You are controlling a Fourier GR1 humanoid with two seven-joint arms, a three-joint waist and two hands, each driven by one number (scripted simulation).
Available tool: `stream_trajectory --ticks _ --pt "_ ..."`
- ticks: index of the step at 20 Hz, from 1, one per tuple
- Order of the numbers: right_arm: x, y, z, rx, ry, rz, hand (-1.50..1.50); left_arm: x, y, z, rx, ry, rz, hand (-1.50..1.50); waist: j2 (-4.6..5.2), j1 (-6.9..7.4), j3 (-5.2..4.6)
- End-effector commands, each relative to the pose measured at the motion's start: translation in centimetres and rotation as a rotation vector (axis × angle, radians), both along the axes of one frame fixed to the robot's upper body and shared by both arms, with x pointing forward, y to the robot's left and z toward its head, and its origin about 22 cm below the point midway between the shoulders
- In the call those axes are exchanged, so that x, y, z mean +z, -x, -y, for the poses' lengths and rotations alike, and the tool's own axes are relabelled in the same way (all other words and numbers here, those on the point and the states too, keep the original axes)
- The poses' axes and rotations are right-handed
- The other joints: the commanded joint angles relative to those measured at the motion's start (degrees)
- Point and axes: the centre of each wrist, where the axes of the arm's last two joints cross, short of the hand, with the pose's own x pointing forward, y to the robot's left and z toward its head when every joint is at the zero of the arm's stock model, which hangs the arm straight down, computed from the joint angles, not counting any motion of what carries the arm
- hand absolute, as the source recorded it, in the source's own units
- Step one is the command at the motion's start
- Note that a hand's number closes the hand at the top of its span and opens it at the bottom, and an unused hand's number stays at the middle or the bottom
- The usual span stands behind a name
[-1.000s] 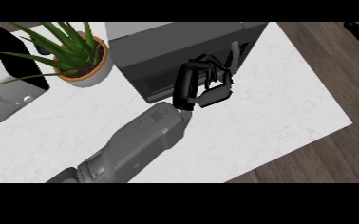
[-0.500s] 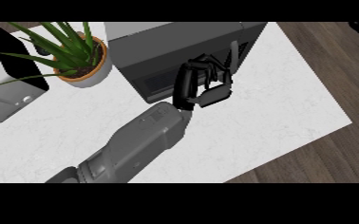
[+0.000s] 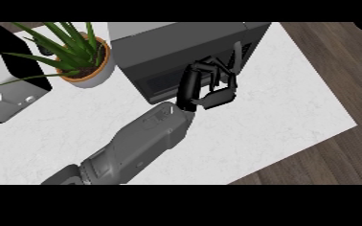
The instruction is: Pick up the milk, place it into the microwave and close the microwave
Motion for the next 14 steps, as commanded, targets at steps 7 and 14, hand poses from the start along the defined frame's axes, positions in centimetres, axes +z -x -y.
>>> stream_trajectory --ticks 7,14 --pt "0.5 0.5 0.6 0.055 -0.002 0.007 -1.50 -1.1 -2.0 -1.9 0.184 -0.088 -0.165 1.50 0.07 1.20 -0.18" --pt "0.9 1.3 1.6 0.020 -0.009 -0.005 -1.50 -3.0 -1.4 -2.9 0.226 -0.067 -0.244 1.50 -0.29 3.96 -0.51"
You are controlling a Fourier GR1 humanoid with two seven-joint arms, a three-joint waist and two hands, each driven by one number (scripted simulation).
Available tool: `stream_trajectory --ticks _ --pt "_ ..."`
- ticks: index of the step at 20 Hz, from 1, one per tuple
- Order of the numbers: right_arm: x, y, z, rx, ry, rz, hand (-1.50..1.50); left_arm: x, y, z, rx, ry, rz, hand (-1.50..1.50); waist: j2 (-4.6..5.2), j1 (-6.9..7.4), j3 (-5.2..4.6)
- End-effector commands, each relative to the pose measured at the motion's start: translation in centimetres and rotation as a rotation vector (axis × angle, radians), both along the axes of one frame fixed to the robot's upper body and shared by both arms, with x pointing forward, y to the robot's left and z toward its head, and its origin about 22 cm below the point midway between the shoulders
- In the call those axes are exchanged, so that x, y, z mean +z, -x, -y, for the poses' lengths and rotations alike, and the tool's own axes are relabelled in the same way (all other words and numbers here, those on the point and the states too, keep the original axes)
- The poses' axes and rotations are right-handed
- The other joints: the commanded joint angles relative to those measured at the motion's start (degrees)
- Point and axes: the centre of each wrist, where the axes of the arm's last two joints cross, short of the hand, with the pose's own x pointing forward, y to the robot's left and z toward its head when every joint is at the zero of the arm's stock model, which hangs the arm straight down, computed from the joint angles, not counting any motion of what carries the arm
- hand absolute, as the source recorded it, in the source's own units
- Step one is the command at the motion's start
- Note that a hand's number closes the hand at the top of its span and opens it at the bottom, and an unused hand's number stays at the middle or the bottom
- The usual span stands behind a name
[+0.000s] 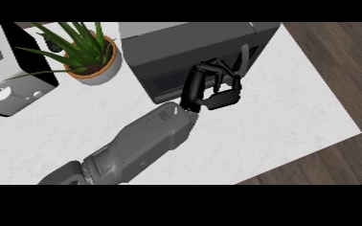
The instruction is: Pick up the milk, place it into the microwave and close the microwave
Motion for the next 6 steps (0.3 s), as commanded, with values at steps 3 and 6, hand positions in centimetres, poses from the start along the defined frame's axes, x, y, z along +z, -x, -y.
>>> stream_trajectory --ticks 3,6 --pt "0.0 0.8 0.8 0.004 0.000 -0.004 -1.50 -3.5 -1.4 -3.6 0.231 -0.034 -0.176 -1.50 0.26 1.74 -0.15" --pt "0.2 1.2 1.4 -0.008 0.011 -0.012 -1.50 -3.4 -1.5 -3.6 0.226 -0.030 -0.173 -1.50 -0.03 2.23 -0.13"
